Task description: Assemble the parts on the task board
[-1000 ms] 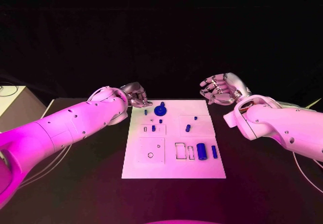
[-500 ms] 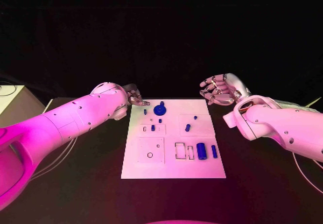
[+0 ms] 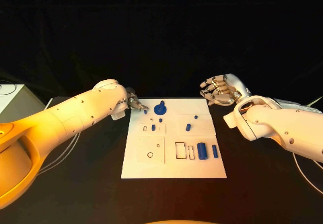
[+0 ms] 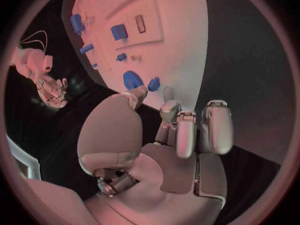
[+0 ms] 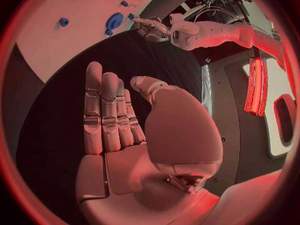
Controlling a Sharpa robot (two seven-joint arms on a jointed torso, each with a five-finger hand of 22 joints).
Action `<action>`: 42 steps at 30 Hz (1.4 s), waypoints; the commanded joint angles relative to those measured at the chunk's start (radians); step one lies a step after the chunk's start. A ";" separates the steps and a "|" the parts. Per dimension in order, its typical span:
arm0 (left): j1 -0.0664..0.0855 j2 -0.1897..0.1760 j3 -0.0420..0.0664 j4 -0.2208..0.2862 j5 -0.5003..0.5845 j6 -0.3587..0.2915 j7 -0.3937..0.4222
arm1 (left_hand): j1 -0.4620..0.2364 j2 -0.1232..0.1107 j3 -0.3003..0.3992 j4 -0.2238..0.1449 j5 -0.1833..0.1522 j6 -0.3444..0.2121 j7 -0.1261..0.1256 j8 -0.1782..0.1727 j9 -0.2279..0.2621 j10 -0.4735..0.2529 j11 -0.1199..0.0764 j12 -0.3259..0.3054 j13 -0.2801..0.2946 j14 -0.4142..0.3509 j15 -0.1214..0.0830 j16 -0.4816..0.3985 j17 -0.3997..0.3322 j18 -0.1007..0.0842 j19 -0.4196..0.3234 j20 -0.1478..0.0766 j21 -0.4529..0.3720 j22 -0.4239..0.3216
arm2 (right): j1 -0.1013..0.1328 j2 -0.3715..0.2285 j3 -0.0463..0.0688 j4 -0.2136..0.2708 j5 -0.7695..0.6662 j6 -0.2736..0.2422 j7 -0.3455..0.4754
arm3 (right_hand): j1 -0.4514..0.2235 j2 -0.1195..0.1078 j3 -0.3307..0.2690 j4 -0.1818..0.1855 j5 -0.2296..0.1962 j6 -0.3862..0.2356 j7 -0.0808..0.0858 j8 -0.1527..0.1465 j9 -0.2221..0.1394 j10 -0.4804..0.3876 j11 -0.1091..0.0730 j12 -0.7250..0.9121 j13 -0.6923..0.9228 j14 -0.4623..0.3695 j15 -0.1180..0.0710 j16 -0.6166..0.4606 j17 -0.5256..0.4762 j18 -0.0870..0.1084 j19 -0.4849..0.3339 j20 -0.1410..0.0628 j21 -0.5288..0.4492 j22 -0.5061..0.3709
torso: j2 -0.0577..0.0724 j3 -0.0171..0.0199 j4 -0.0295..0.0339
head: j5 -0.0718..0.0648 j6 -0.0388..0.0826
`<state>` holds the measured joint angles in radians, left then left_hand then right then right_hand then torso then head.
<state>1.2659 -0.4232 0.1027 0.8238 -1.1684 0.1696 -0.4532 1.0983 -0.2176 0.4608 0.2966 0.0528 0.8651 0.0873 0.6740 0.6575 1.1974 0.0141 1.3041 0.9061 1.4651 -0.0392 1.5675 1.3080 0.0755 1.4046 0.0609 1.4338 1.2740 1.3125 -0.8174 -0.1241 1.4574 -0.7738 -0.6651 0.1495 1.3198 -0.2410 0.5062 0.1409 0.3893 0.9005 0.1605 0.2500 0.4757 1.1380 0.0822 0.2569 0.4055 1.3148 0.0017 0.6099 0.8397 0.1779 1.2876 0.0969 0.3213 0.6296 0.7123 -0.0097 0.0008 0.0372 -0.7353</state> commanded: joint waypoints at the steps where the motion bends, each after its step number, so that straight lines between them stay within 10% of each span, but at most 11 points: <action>1: 0.004 0.007 0.001 -0.005 0.060 0.058 -0.025 | -0.008 0.000 0.003 -0.002 -0.002 -0.003 -0.005 0.005 0.004 -0.005 -0.001 -0.001 -0.002 0.105 -0.005 0.002 0.260 -0.009 -0.001 -0.003 0.000 -0.001 | 0.000 0.002 0.000 0.000 -0.011 0.012 0.001 | -0.008 -0.003 -0.004 0.004 0.004 -0.003 0.006 -0.007 -0.001 0.005 0.002 -0.003 -0.001 0.005 -0.001 -0.007 0.001 0.002 0.008 -0.001 -0.006 -0.001 | 0.000 -0.0003 0.0003 | 0.000 -0.002; 42: 0.009 0.032 0.000 -0.049 0.101 0.019 -0.005 | 0.015 -0.006 0.086 -0.005 -0.002 -0.030 -0.003 0.014 0.052 -0.042 0.001 -0.026 -0.030 0.101 -0.004 -0.001 0.250 -0.005 -0.015 -0.002 -0.008 -0.016 | 0.000 0.006 0.000 0.002 -0.027 0.012 -0.014 | -0.011 -0.004 -0.006 0.005 0.010 -0.004 0.006 -0.008 -0.001 0.005 0.002 -0.005 -0.005 0.005 -0.001 -0.009 0.004 0.002 0.009 -0.001 -0.008 -0.004 | 0.002 0.0005 0.0003 | -0.004 -0.003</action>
<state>1.2737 -0.3948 0.1024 0.7755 -1.0767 0.1909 -0.4686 1.1025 -0.2216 0.5416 0.2906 0.0528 0.8399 0.0839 0.6821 0.7084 1.1649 0.0145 1.2809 0.8767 1.4650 -0.0391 1.5675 1.3076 0.0759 1.3971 0.0607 1.4300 1.2584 1.3125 -0.8121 -0.1240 1.4577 -0.7867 -0.6645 0.1332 1.3159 -0.2449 0.5036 0.1435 0.3948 0.9003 0.1603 0.2462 0.4758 1.1380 0.0823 0.2570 0.4011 1.3148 0.0017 0.6060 0.8416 0.1779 1.2876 0.0969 0.3172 0.6275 0.7144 -0.0088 0.0009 0.0347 -0.7379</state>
